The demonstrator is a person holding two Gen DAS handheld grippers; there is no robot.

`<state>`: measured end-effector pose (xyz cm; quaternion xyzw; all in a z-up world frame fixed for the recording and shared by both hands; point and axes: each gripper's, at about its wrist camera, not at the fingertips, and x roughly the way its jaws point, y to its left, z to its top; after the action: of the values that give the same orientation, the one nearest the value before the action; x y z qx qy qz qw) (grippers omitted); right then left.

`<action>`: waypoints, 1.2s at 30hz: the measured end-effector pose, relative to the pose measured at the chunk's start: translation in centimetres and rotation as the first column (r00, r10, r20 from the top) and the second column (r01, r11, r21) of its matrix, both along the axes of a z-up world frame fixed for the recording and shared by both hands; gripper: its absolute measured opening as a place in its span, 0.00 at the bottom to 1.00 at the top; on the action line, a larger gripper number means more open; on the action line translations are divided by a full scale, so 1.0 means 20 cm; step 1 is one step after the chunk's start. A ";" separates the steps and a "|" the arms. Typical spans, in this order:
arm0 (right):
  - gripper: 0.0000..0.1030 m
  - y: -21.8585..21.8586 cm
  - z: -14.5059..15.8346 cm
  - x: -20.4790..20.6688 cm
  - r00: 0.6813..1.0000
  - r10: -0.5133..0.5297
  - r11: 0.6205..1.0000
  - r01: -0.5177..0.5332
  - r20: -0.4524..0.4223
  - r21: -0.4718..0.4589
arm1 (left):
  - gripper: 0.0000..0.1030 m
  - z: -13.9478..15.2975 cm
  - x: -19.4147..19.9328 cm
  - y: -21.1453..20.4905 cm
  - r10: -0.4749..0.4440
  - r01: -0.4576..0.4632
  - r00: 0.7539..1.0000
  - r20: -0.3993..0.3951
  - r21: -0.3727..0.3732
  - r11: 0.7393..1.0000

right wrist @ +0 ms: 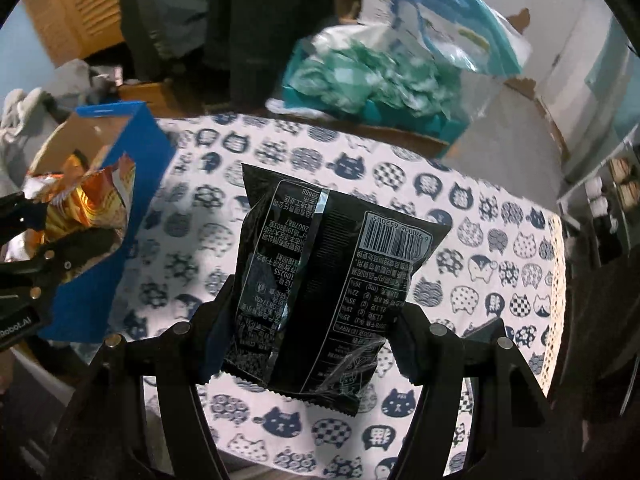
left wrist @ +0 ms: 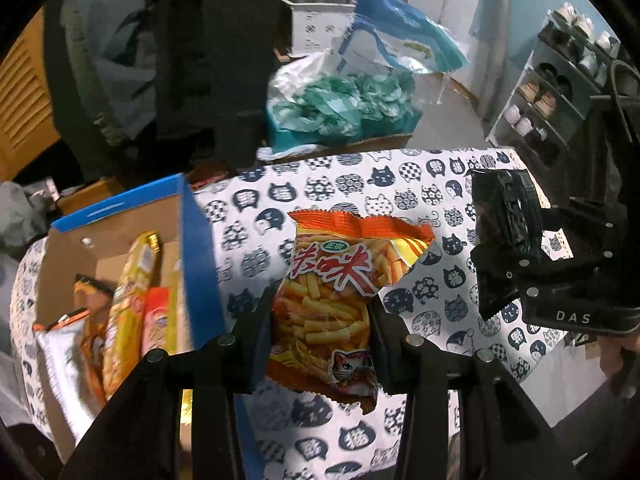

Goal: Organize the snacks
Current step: 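Carry both bags into the cardboard box and open both tools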

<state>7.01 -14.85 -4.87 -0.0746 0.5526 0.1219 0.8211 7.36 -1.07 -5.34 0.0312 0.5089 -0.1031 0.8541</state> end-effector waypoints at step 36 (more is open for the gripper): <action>0.65 0.80 0.18 0.02 0.967 0.253 0.961 -0.255 0.030 0.110 | 0.41 0.05 -0.23 0.83 0.305 -0.301 0.951 0.050 -0.077 0.951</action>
<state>7.36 1.15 -1.33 -0.0992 0.5241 0.2568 0.8059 2.78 15.61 -4.25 -0.0733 0.4776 0.0130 0.8754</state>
